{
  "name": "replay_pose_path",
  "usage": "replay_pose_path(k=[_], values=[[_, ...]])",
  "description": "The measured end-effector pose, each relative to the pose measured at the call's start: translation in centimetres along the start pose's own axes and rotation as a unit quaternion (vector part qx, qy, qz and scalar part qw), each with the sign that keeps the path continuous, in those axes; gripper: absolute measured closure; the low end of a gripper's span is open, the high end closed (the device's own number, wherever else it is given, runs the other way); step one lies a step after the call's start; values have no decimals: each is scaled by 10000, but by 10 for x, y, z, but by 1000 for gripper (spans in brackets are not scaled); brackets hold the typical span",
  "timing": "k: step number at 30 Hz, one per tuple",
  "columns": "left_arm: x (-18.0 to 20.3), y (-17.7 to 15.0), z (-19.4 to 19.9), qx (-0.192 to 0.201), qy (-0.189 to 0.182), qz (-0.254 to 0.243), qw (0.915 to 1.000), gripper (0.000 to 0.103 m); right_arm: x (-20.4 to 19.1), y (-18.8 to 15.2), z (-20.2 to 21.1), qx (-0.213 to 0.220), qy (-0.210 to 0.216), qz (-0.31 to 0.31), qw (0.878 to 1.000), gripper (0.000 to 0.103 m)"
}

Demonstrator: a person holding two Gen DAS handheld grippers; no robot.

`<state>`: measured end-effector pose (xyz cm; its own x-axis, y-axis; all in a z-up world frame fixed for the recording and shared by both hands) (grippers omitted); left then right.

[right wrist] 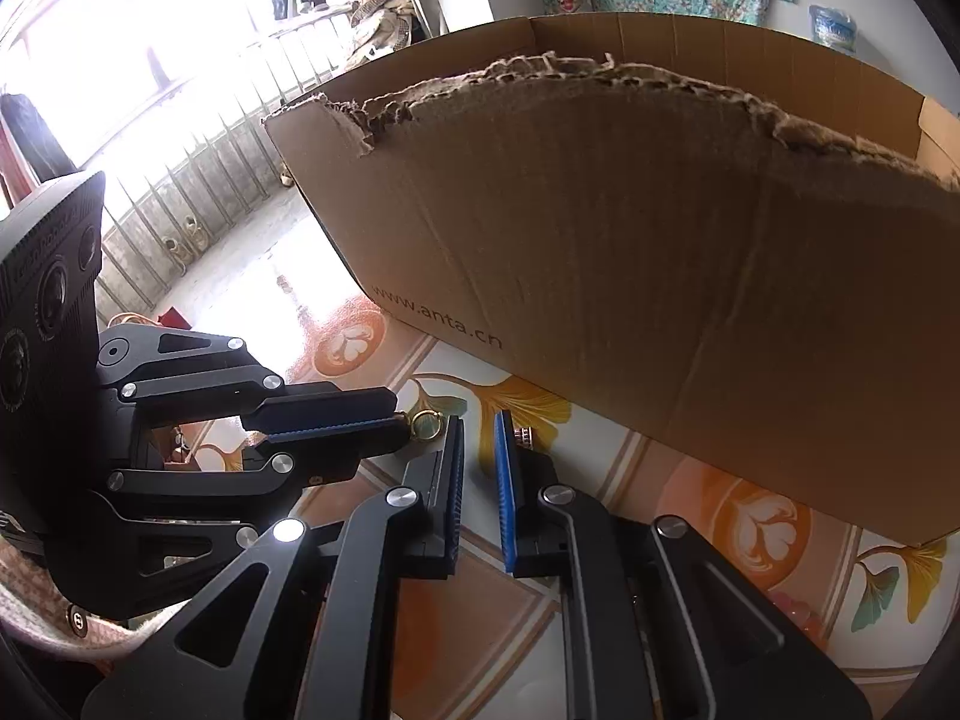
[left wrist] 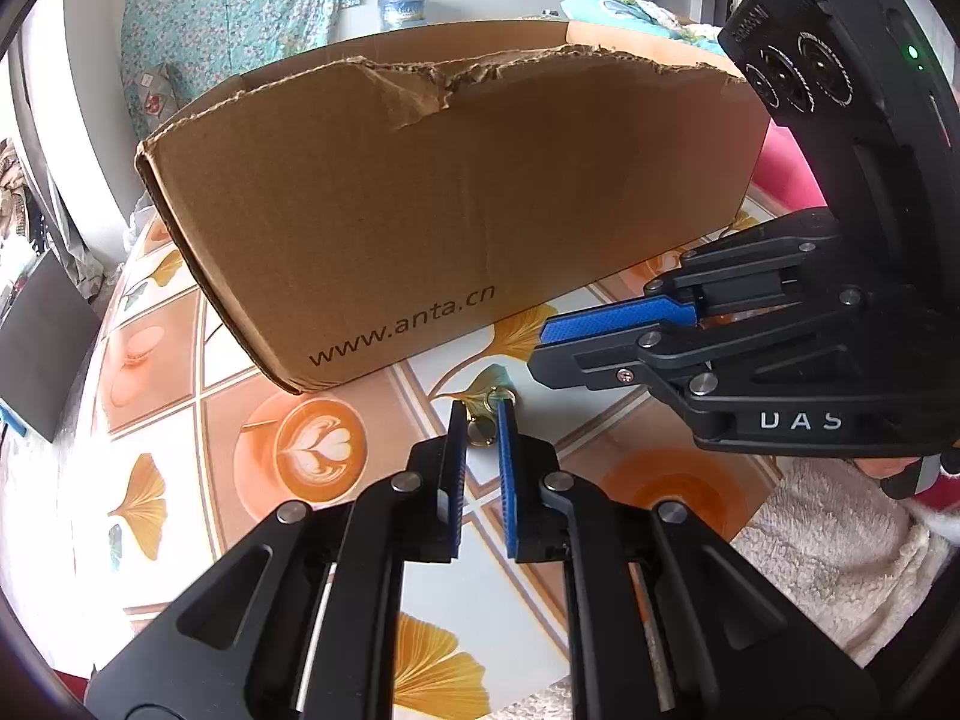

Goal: Organize jewelry
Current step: 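Close the right tool on a small gold ring and lift it, then carry the gold ring over the box with the right tool and release it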

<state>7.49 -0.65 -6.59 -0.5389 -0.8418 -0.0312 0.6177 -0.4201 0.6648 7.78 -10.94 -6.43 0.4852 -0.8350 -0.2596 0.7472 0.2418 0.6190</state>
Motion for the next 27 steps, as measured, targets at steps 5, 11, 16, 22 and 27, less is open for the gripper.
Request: replay_pose_path(k=[5,11,16,22,27], values=[[-4,-2,-1,2,-40,63,10000,94,-3,3,4,60,12,151,9999,92],[-13,-2,9,56,59,231,9997,94,-21,4,3,22,15,672,9977,85],[-25,-4,14,86,169,337,9993,94,-37,5,-3,27,-184,1185,9928,81],[-29,-5,13,95,196,402,9990,94,-44,6,-10,-70,-262,1550,9875,83],[-23,0,16,122,193,414,9989,94,-46,7,-9,-131,-127,1560,9876,98]])
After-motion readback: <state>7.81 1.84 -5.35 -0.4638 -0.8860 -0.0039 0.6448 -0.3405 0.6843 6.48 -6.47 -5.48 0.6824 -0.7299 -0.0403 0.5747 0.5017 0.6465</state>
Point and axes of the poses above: each gripper's, at about its wrist camera, not at the fingertips, and z roughly against the way its jaws point, x to its right, y to its top, the point moved 4 cm from there along -z, roughly the way its jaws point, and after that the axes turned 1 degree about x, right-handed, at the moved point
